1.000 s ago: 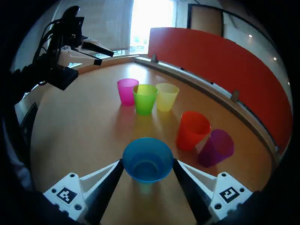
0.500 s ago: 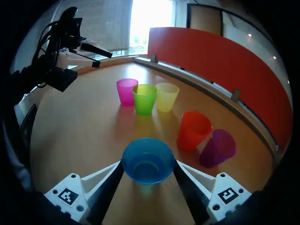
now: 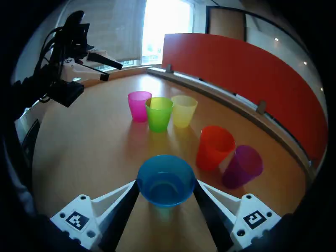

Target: Pour water

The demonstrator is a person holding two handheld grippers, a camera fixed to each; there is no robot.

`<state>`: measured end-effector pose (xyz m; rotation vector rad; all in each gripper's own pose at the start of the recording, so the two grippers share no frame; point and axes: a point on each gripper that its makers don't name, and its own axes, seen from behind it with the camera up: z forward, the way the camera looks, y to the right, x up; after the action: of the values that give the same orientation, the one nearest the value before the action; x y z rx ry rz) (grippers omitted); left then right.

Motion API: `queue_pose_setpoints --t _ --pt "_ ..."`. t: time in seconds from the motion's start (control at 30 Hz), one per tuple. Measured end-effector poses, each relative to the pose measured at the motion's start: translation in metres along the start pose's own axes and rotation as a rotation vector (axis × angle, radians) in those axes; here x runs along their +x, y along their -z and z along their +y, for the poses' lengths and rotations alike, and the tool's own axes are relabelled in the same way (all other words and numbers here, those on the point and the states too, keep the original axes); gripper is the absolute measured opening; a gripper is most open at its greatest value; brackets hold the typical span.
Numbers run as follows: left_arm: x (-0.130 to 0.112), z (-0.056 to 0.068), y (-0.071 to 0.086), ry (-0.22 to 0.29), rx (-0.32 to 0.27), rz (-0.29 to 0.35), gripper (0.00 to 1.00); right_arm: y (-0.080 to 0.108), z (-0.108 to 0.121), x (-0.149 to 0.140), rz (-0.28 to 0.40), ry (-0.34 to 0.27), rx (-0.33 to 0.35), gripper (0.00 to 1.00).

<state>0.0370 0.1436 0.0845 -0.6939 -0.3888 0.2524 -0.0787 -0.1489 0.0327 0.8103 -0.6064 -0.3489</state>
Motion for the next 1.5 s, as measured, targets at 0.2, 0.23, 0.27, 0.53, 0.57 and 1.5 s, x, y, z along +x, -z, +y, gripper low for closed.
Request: queue_pose_setpoints --t 0.2,0.23,0.27,0.53,0.57,1.5 --pt "0.001 0.002 -0.001 0.009 -0.008 0.002 0.96 0.005 0.001 0.005 0.030 -0.006 -0.008 0.92" --pt "0.001 0.002 -0.001 0.010 -0.009 0.002 0.96 0.007 0.001 0.008 0.039 -0.008 -0.011 0.92" --pt "0.001 0.003 -0.001 0.011 -0.010 0.002 0.96 0.009 0.002 0.010 0.046 -0.009 -0.013 0.92" --pt "0.000 0.011 -0.005 0.009 -0.029 -0.008 0.95 0.028 0.005 0.042 0.151 -0.024 -0.031 0.92" --pt "-0.001 0.012 -0.006 0.008 -0.032 -0.012 0.95 0.030 0.005 0.047 0.165 -0.026 -0.031 0.92" --pt "-0.019 0.033 -0.032 0.009 -0.101 -0.071 0.95 0.081 0.025 0.135 0.425 -0.062 -0.092 0.92"
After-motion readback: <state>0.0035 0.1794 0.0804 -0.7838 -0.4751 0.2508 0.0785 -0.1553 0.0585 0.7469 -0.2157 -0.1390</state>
